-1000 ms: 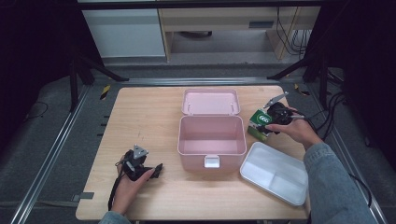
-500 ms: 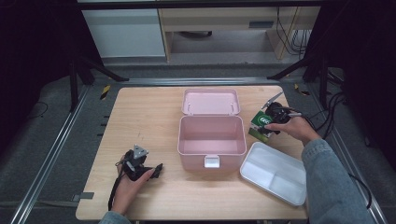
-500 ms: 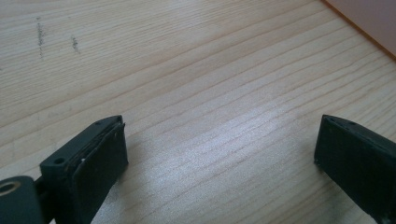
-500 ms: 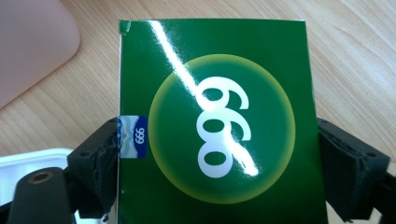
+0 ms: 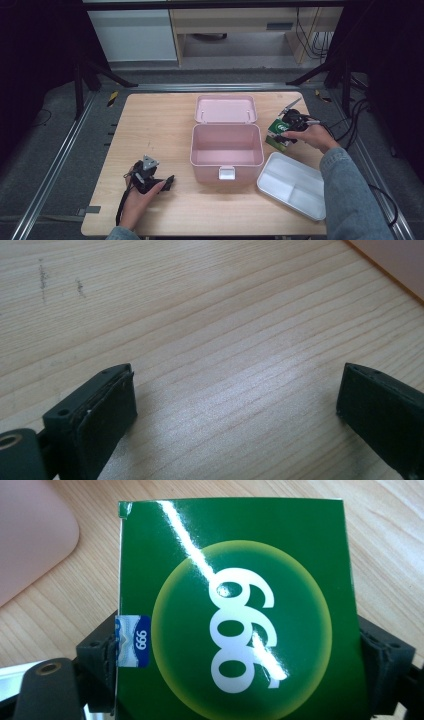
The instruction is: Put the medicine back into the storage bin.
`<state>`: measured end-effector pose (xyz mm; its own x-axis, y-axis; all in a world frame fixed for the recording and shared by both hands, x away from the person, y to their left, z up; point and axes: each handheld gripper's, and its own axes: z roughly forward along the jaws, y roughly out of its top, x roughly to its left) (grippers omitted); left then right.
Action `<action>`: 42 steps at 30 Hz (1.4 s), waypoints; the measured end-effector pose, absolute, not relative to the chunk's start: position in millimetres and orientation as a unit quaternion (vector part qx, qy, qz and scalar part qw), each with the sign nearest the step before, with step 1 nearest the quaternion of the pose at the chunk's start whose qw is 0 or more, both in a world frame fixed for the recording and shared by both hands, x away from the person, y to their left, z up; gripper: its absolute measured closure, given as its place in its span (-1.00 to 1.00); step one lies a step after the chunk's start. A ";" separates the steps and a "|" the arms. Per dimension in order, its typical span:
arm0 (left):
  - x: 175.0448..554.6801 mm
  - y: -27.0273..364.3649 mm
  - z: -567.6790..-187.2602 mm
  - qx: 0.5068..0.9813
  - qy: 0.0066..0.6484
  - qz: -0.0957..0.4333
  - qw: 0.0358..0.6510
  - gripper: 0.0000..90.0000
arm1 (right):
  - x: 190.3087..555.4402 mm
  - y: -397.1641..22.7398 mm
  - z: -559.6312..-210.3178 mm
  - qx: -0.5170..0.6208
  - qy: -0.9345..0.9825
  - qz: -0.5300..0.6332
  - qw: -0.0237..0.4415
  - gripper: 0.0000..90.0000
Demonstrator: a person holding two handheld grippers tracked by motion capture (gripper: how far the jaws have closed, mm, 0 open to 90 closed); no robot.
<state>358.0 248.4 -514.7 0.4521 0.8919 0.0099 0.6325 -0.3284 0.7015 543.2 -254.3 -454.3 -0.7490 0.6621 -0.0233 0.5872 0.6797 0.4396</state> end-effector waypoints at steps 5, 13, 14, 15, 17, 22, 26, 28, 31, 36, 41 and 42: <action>358.0 248.4 -514.7 0.789 0.483 0.202 0.321 -0.96 | 538.6 -258.2 -446.0 0.342 0.909 0.217 0.102 -0.62; 358.0 248.2 -514.7 0.789 0.483 0.202 0.320 -0.96 | 513.4 -261.6 -398.2 0.317 0.904 0.250 0.137 -0.62; 358.0 248.1 -514.7 0.789 0.483 0.203 0.321 -0.96 | 510.0 -260.8 -391.4 0.314 0.903 0.255 0.142 -0.62; 358.0 248.2 -514.8 0.789 0.483 0.203 0.321 -0.96 | 505.8 -259.6 -383.0 0.308 0.903 0.261 0.146 -0.62; 358.0 248.1 -514.9 0.789 0.483 0.203 0.322 -0.96 | 500.6 -257.4 -371.6 0.299 0.904 0.265 0.153 -0.62; 357.9 248.1 -514.7 0.789 0.483 0.203 0.321 -0.96 | 486.2 -249.2 -341.3 0.278 0.901 0.288 0.166 -0.62; 358.0 248.1 -514.8 0.789 0.483 0.203 0.321 -0.96 | 478.3 -236.6 -326.9 0.256 0.907 0.290 0.168 -0.62; 357.9 248.0 -514.9 0.788 0.483 0.203 0.322 -0.96 | 475.9 -229.4 -319.7 0.244 0.909 0.293 0.170 -0.62; 357.9 248.0 -514.8 0.789 0.483 0.203 0.321 -0.96 | 474.1 -220.4 -308.2 0.228 0.910 0.300 0.173 -0.62; 357.8 248.0 -514.8 0.789 0.483 0.203 0.321 -0.96 | 474.2 -201.8 -296.2 0.210 0.913 0.305 0.173 -0.62; 357.8 247.9 -514.7 0.789 0.483 0.203 0.321 -0.96 | 475.1 -177.1 -294.2 0.186 0.919 0.306 0.168 -0.62; 357.8 247.9 -514.7 0.789 0.483 0.203 0.321 -0.96 | 475.2 -172.1 -294.1 0.181 0.920 0.306 0.166 -0.62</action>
